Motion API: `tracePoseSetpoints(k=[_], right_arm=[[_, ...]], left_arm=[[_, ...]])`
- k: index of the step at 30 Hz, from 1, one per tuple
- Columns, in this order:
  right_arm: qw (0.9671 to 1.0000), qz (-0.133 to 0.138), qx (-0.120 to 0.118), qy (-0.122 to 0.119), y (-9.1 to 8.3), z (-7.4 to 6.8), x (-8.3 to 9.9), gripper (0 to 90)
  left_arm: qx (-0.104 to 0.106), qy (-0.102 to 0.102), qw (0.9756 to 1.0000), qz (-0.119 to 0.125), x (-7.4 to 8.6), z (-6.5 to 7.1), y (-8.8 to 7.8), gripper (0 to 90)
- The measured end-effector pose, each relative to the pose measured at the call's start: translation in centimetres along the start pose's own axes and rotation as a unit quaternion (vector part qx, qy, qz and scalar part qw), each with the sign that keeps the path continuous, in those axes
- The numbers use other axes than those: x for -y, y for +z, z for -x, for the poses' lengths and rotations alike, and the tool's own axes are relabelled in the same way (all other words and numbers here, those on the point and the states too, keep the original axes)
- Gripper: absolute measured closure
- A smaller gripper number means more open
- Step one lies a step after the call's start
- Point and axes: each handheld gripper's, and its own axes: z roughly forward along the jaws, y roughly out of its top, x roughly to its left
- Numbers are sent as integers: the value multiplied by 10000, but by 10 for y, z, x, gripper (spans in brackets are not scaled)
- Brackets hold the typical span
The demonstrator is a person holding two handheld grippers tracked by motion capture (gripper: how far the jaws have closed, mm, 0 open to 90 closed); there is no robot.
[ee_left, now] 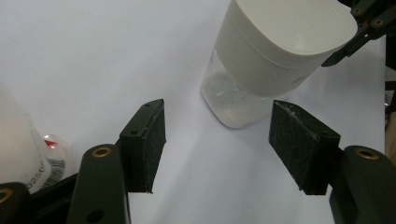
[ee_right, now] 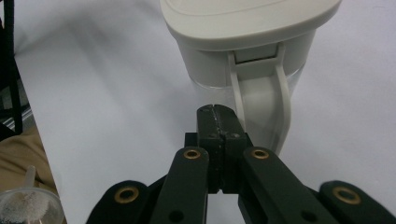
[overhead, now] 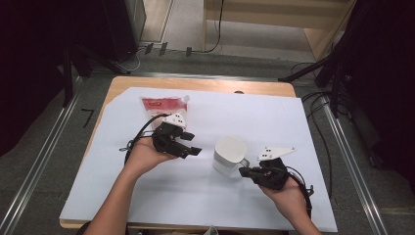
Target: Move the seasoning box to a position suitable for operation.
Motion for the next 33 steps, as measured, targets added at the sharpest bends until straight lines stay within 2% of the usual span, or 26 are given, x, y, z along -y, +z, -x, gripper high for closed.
tracePoseSetpoints(k=[4, 10, 15, 19, 21, 24, 28, 31, 33], right_arm=[[10000, -11, 40, 59, -3, 7, -1, 900], [9997, 42, 29, 249, -5, 22, -1, 900], [9997, 52, 64, 246, -6, 27, -3, 900], [9993, 82, 91, 363, -4, 36, -5, 900], [9992, 77, 108, 367, -3, 38, -5, 900], [9995, 5, 82, 291, 0, 43, -7, 900], [9997, -23, 114, 229, -1, 47, -9, 900], [9995, -43, 117, 279, -3, 50, -9, 900], [9996, -5, 72, 278, -7, 49, -11, 900]], left_arm=[[60, -32, 10000, 64, 0, 1, 1, 362], [157, 127, 9998, 53, -2, 6, 7, 326], [227, 132, 9997, 31, -3, 8, 11, 291], [346, 125, 9993, 34, -4, 9, 15, 253], [353, 131, 9993, 43, -4, 9, 16, 229], [550, 125, 9984, 66, -5, 11, 20, 191], [587, 125, 9982, 69, -6, 12, 22, 177], [568, 86, 9983, 67, -6, 13, 24, 174], [561, 144, 9983, 35, -6, 13, 24, 175]])
